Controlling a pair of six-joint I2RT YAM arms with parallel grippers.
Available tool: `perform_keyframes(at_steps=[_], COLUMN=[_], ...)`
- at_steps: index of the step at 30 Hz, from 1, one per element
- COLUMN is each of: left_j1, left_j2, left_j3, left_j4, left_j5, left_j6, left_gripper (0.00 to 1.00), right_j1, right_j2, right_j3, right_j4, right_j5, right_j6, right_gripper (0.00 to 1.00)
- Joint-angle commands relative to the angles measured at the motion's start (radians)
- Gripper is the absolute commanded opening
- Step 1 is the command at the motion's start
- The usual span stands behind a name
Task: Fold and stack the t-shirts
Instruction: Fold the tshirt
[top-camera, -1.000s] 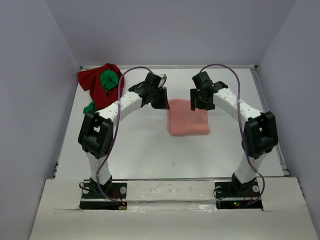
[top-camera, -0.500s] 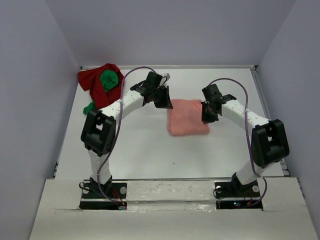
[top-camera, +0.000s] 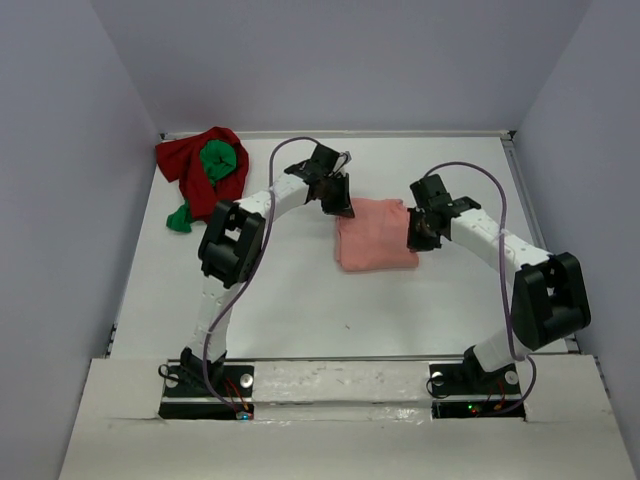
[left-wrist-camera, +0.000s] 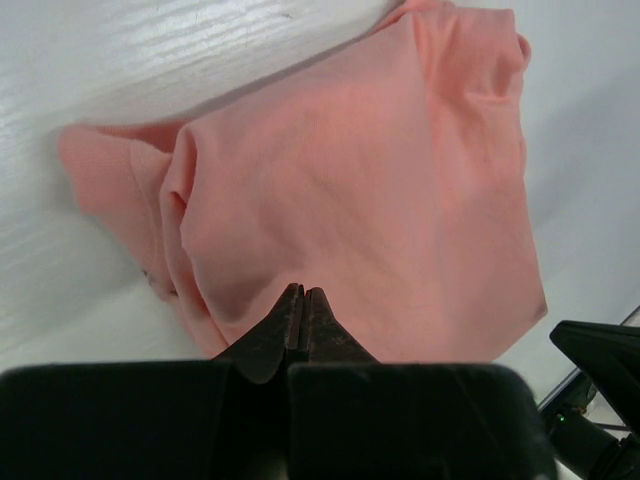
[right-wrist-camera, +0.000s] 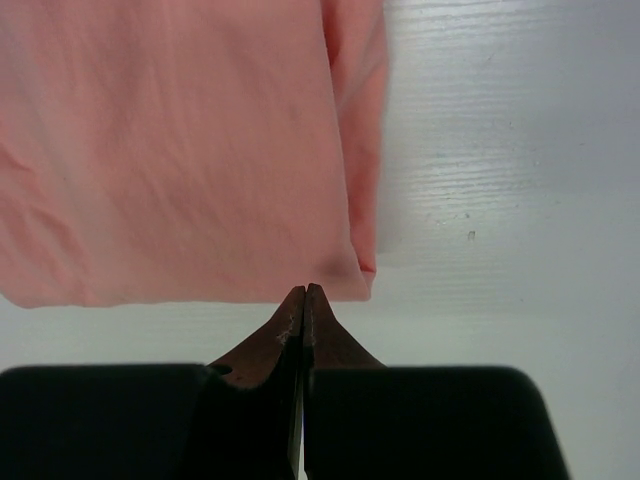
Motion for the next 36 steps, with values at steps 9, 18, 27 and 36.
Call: perform_keyframes(at_steps=[9,18,27,36], left_j1=[0.005,0.007,0.008,0.008], left_j2=[0.054,0.038,0.046,0.057], left_j3=[0.069,0.057,0.049,0.048], left_j4=[-0.004,-0.009,-0.004,0.006], left_j5=[0.024,0.013,0.02,0.032], left_j6=[0.012,0.021,0.021,0.012], left_gripper=[0.0,0.0,0.0,0.0], right_j1=[0.012,0.021,0.22,0.369], right_j2=[-0.031,0.119,-0.045,-0.094], right_j3=[-0.092,-0.117,0.015,0.184], right_j4=[0.014,0.084,-0.14,-0.259], right_j5=[0.036,0.067,0.227,0.266], right_j6=[0.085,0.111,0.2,0.265], right_gripper=[0.0,0.0,0.0,0.0])
